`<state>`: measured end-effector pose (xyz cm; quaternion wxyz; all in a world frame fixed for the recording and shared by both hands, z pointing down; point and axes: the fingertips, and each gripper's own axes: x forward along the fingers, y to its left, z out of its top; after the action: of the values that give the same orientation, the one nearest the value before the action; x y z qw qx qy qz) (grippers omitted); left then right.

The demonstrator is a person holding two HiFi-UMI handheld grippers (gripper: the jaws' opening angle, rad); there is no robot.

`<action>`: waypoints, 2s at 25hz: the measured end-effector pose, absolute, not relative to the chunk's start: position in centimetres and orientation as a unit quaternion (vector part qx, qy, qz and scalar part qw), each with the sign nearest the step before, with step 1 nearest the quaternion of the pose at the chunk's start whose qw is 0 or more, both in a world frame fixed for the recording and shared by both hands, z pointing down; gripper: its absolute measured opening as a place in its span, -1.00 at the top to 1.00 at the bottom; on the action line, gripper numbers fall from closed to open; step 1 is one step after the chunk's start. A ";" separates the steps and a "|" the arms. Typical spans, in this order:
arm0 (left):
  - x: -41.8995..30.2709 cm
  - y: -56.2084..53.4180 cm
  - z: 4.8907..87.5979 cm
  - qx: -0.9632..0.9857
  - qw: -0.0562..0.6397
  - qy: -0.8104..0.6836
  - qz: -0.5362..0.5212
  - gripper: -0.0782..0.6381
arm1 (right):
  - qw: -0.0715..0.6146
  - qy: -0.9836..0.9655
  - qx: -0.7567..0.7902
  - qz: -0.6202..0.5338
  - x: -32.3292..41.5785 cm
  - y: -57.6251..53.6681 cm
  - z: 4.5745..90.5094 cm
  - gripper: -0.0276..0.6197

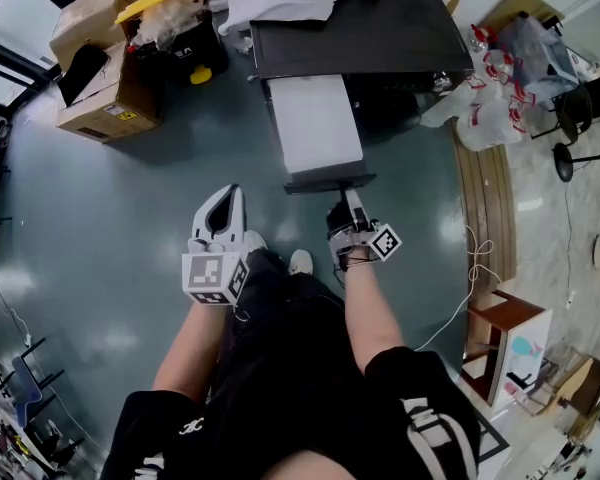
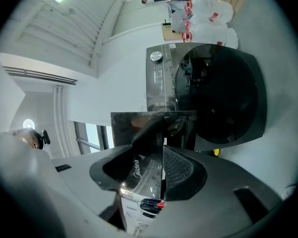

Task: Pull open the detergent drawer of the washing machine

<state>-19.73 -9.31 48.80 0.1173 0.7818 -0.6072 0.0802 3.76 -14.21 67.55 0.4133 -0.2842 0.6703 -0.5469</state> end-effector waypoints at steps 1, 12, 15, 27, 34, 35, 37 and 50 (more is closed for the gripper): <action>-19.6 -9.3 48.7 0.782 0.116 -0.607 0.080 0.78 | 0.413 0.670 -0.284 -0.547 3.8 -13.9 67.6 0.33; -18.6 -9.3 48.0 0.791 0.110 -0.597 0.079 0.78 | 0.413 0.661 -0.295 -0.552 5.2 -11.6 68.3 0.33; -18.4 -9.4 47.9 0.793 0.109 -0.593 0.080 0.78 | 0.413 0.660 -0.297 -0.553 5.2 -11.4 68.2 0.33; -17.5 -9.3 47.7 0.801 0.108 -0.583 0.082 0.78 | 0.410 0.654 -0.304 -0.558 6.2 -9.2 68.7 0.34; -16.9 -8.9 48.1 0.805 0.107 -0.577 0.086 0.78 | 0.399 0.655 -0.314 -0.560 6.5 -8.9 69.4 0.33; -16.9 -8.8 48.1 0.805 0.107 -0.577 0.086 0.78 | 0.400 0.653 -0.316 -0.560 6.6 -8.9 69.5 0.33; -16.8 -8.7 48.1 0.806 0.106 -0.576 0.087 0.78 | 0.401 0.649 -0.321 -0.561 6.7 -8.9 69.8 0.33; -16.5 -9.0 48.3 0.806 0.101 -0.578 0.079 0.78 | 0.401 0.639 -0.327 -0.569 6.9 -9.3 71.0 0.33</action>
<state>-16.50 -8.96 48.28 0.1006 0.8063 -0.5775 0.0790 6.92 -9.34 70.96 0.4007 -0.3274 0.6394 -0.5687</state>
